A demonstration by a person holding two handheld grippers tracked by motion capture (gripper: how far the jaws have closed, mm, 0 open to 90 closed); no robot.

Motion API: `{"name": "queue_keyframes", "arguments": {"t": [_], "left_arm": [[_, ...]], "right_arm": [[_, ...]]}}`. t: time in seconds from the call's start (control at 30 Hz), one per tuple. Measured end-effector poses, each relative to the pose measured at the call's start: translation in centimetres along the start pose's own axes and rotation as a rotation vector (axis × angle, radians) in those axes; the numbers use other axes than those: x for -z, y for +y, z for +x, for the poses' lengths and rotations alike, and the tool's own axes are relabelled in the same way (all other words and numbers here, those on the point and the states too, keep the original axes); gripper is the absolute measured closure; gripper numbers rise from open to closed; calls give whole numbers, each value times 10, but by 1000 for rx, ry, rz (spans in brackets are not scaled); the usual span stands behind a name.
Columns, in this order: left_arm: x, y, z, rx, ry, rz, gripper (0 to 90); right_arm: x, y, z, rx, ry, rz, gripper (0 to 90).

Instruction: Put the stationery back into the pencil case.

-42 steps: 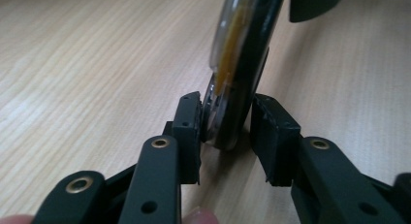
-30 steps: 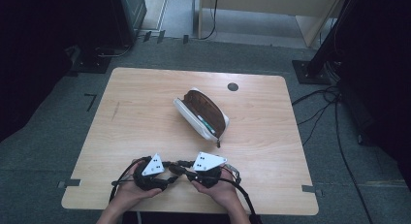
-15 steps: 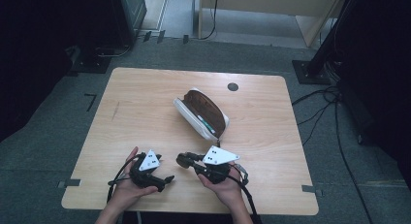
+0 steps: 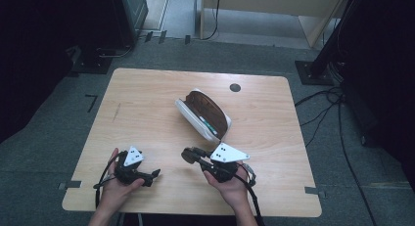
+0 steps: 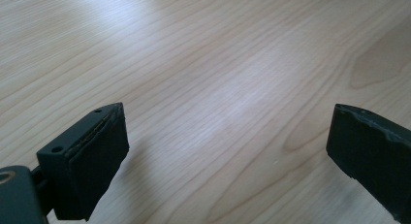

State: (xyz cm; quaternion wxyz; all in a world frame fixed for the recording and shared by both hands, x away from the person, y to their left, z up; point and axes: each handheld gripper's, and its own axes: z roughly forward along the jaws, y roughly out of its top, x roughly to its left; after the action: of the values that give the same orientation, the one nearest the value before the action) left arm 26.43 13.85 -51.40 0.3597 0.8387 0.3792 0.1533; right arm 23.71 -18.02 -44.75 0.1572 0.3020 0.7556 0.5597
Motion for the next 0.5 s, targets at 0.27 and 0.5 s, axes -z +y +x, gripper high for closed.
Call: {"name": "queue_keyframes", "arguments": {"t": [0.27, 0.5], "left_arm": [[9, -8, 19, 74, 93, 16, 18], [14, -13, 32, 137, 136, 24, 0]], "right_arm": [[9, 8, -5, -29, -39, -25, 792], [18, 20, -12, -40, -66, -50, 792]]}}
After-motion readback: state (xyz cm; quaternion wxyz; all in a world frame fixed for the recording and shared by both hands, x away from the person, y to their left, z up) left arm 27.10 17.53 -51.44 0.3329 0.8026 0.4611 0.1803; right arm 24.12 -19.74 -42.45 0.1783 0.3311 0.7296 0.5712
